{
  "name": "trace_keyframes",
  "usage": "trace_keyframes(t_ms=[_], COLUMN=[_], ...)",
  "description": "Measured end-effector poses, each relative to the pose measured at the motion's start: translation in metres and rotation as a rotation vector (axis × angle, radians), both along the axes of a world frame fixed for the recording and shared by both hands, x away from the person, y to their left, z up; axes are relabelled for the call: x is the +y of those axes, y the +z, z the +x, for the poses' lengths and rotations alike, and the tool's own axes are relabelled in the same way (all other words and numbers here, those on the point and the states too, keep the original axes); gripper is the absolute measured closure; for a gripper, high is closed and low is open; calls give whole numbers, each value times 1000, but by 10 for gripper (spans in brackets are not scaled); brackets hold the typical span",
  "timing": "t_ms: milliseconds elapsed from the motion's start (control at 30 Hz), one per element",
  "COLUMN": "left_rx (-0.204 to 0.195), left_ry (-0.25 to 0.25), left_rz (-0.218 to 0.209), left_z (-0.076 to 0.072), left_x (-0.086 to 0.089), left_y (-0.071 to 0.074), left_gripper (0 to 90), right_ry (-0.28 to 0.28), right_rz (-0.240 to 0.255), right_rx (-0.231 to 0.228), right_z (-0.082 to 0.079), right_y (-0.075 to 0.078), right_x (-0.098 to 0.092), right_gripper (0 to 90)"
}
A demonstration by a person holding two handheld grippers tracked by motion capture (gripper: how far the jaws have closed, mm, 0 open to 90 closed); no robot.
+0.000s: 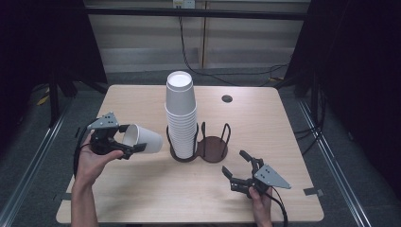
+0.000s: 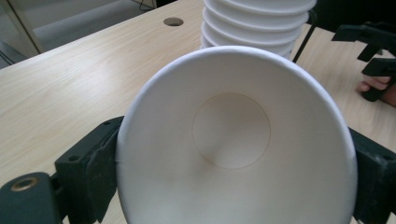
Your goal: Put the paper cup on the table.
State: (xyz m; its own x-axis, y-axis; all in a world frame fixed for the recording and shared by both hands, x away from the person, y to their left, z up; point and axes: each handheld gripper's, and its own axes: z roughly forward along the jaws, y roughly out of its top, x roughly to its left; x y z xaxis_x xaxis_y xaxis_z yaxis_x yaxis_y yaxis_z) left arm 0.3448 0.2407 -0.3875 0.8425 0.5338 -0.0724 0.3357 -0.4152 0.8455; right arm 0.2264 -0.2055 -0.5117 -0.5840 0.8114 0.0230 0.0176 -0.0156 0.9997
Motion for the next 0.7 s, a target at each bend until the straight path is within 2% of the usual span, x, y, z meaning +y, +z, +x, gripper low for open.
trace_keyframes(t_ms=[100,167,200,333,367,400,500,567,700], left_rx=[9,12,12,25,27,27,42,52,77], left_ry=[6,24,24,39,52,52,76,87,89], left_rz=[11,57,57,112,144,144,192,208,262], left_z=[5,13,13,22,27,27,32,35,42], left_x=[-1,-3,-3,-5,-6,-6,-7,-8,-11], left_y=[2,4,4,4,3,3,3,2,1], left_gripper=[88,88,88,87,86,86,86,86,85], right_ry=[0,0,0,0,0,0,0,0,0], right_rz=[0,0,0,0,0,0,0,0,0], right_rx=[0,0,0,0,0,0,0,0,0], right_z=[0,0,0,0,0,0,0,0,0], right_y=[0,0,0,0,0,0,0,0,0], right_x=[0,0,0,0,0,0,0,0,0], right_gripper=[135,135,135,135,135,135,135,135,135])
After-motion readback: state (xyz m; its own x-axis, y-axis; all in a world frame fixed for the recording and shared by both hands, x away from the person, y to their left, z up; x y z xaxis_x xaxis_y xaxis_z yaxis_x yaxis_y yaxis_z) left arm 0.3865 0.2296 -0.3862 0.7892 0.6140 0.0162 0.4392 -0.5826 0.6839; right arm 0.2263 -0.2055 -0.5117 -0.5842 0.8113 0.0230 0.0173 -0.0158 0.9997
